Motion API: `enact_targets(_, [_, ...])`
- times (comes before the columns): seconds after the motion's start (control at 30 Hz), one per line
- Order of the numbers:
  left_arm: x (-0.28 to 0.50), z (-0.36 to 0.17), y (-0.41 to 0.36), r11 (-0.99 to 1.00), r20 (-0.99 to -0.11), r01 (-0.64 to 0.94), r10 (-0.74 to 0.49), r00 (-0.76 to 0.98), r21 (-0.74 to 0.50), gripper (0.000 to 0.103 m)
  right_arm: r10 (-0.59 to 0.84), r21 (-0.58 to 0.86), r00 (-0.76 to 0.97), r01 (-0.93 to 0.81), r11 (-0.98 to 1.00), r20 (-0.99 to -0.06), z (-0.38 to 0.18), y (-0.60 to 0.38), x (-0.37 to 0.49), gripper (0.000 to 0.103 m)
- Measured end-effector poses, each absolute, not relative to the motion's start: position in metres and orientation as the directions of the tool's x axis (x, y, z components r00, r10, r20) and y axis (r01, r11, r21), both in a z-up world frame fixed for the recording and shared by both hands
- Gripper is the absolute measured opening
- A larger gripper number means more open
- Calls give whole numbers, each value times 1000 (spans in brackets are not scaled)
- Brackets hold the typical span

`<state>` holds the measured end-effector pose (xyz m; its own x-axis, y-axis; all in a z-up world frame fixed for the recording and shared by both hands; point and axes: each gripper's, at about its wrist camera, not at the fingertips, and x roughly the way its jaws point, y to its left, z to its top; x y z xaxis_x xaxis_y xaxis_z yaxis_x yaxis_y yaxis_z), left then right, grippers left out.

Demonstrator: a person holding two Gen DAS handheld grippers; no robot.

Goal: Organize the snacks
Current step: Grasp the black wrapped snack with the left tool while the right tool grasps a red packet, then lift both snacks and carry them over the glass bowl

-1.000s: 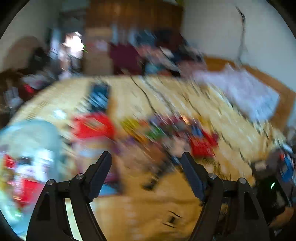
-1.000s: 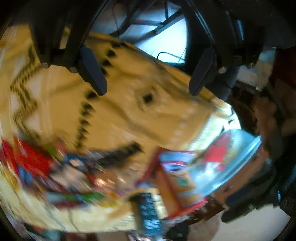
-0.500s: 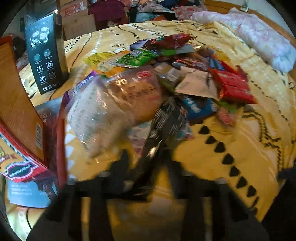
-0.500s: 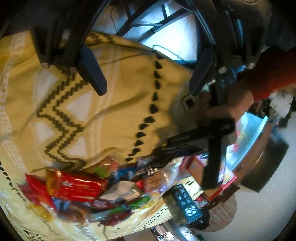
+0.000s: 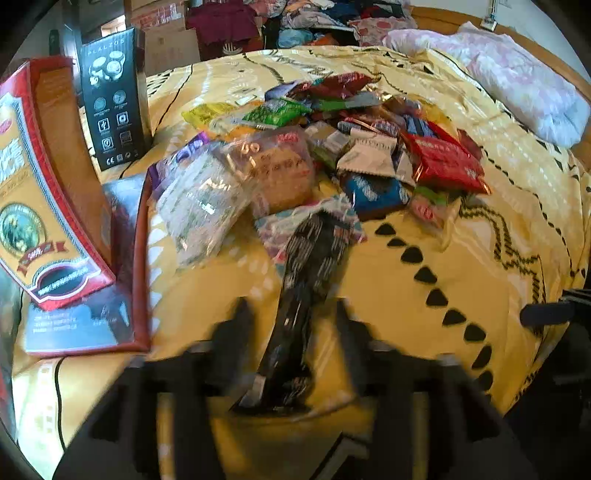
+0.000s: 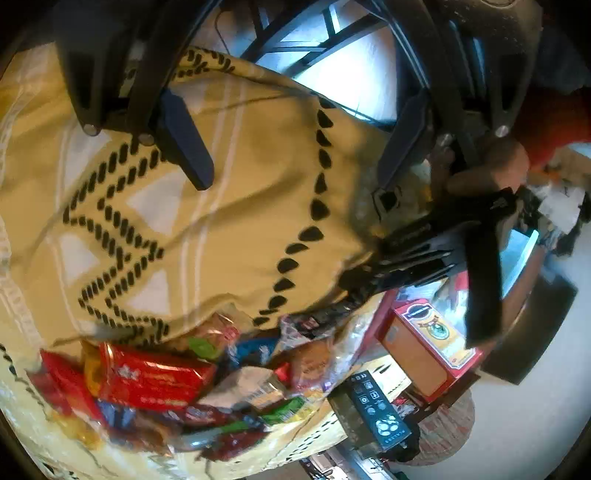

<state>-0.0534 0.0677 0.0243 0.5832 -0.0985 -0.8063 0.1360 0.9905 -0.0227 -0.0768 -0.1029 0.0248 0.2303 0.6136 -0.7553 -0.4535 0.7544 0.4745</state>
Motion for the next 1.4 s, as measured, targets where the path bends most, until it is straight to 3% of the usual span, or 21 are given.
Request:
enact_targets(0.03, [-53,24,65,990,-801,142,-96,591,-14,67,614,474,231,-455,754,-755,26,-102,-77,91])
enact_targets(0.13, [-45,20,56,986,-803,168,-100,587,0,67,607,470,227,-452,758,-761,26,-100,-75,91])
enact_targets(0.2, [-42,15,54,984,-814,178,-112,570,-11,43,600,463,218,-455,760,-770,25,-99,-73,91])
enact_targets(0.23, [-42,15,55,985,-814,173,-111,570,-13,25,596,458,215,-460,761,-774,25,-99,-73,90])
enact_targets(0.33, [-44,18,61,987,-810,156,-127,572,-44,18,568,408,234,-491,770,-789,34,-101,-66,89])
enact_targets(0.57, [-46,18,73,986,-812,134,-161,561,-103,18,409,124,310,-648,751,-858,71,-116,5,89])
enact_targets(0.73, [-44,15,76,983,-813,119,-181,554,-138,18,237,-78,271,-795,602,-933,56,-98,60,89])
enact_targets(0.9, [-42,14,79,981,-812,117,-192,551,-153,18,115,-59,129,-876,479,-985,24,-81,99,93])
enact_targets(1.0, [-41,13,79,981,-813,117,-194,549,-155,18,76,-60,104,-892,447,-992,10,-72,114,100])
enact_targets(1.17, [-39,12,80,978,-812,114,-208,545,-174,18,76,-68,113,-893,444,-991,2,-68,120,103])
enact_targets(1.3, [-38,12,80,978,-811,105,-209,547,-181,18,127,-50,127,-873,486,-984,11,-78,118,85])
enact_targets(1.4, [-39,13,79,979,-812,101,-202,548,-175,18,179,-21,132,-854,519,-975,26,-91,107,83])
